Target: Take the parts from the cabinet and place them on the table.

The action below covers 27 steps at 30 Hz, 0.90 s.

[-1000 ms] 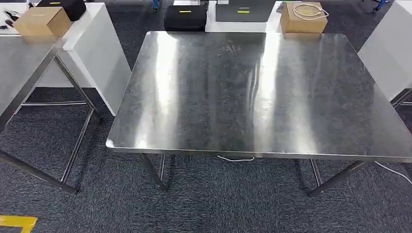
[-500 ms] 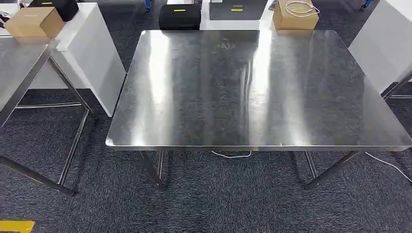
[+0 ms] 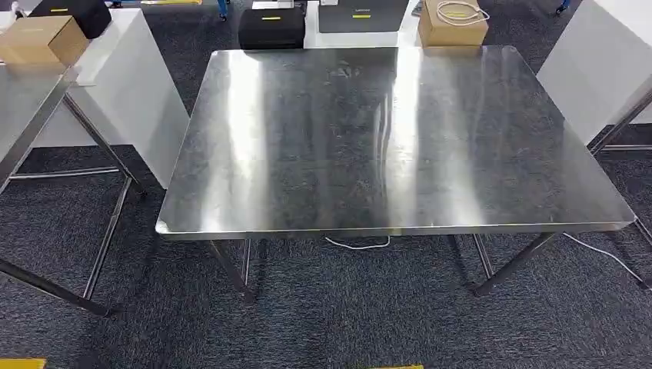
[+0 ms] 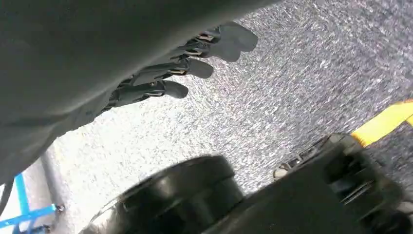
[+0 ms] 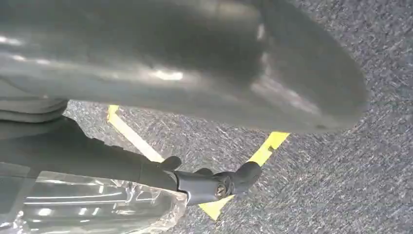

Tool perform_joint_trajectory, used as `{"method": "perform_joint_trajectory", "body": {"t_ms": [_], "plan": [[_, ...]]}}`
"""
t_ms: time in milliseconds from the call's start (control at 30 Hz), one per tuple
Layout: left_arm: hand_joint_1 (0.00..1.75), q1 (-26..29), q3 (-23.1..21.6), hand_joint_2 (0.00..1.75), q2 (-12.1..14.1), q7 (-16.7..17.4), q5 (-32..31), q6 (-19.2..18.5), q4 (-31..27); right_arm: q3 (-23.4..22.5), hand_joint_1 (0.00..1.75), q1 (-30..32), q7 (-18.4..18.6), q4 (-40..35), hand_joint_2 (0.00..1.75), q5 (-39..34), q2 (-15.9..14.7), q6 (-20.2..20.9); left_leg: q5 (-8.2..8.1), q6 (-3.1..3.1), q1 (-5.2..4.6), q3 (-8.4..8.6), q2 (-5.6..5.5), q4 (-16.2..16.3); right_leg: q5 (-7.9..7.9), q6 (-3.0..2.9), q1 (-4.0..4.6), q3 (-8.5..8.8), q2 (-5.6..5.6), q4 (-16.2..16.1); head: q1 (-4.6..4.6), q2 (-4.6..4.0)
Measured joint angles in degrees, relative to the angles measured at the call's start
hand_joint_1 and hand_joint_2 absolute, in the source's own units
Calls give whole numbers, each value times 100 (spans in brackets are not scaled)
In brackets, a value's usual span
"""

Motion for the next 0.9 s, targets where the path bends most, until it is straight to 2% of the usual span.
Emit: {"method": "perform_joint_trajectory", "body": {"t_ms": [33,100,133,200,367,400,533,567,867,900], "plan": [[0,1,7,0,-17,-5,13,22,0,0,0,2,0,0,175,-20,-9,65,12,-46,5,-19,2,-6,-20,-11,65,-27,-1,25,9,0],[0,15,48,0,-17,-11,46,90,0,0,0,4,4,2,175,-39,-15,221,24,-20,-64,-40,0,-1,5,35,44,-47,-6,21,15,0],[0,14,70,0,-20,-20,66,114,0,2,0,3,4,2,175,-44,-18,364,42,15,-103,-62,-1,-1,17,55,26,-63,-7,19,9,0],[0,14,109,0,-20,-31,98,107,0,11,0,5,2,2,175,-29,-26,612,55,47,-123,-87,0,0,38,85,7,-79,-7,11,13,0],[0,14,155,0,-22,-31,120,79,0,144,0,8,42,4,175,170,-66,643,76,111,-153,-111,0,0,71,134,-19,-90,-7,-19,15,0],[0,14,162,0,-26,-31,120,92,0,157,0,8,37,4,0,175,-74,626,79,117,-158,-112,0,0,75,140,-24,-91,-7,-19,15,0],[0,12,166,0,-33,2,85,96,0,186,0,9,-68,4,0,107,-90,693,90,135,-169,-119,1,2,91,164,-36,-100,-6,-20,15,0],[0,10,164,0,-33,33,48,92,0,186,0,11,-66,4,175,94,-90,702,92,138,-169,-120,1,2,92,165,-37,-101,-6,-21,15,0],[0,-9,162,0,-35,177,61,81,0,199,0,12,-92,4,175,105,-92,752,102,151,-164,-120,2,2,97,169,-35,-104,-7,-20,13,0],[0,-9,162,0,-35,177,70,79,0,199,0,13,-120,4,0,111,-92,766,102,150,-163,-121,2,2,97,169,-35,-104,-7,-20,13,0]]}}
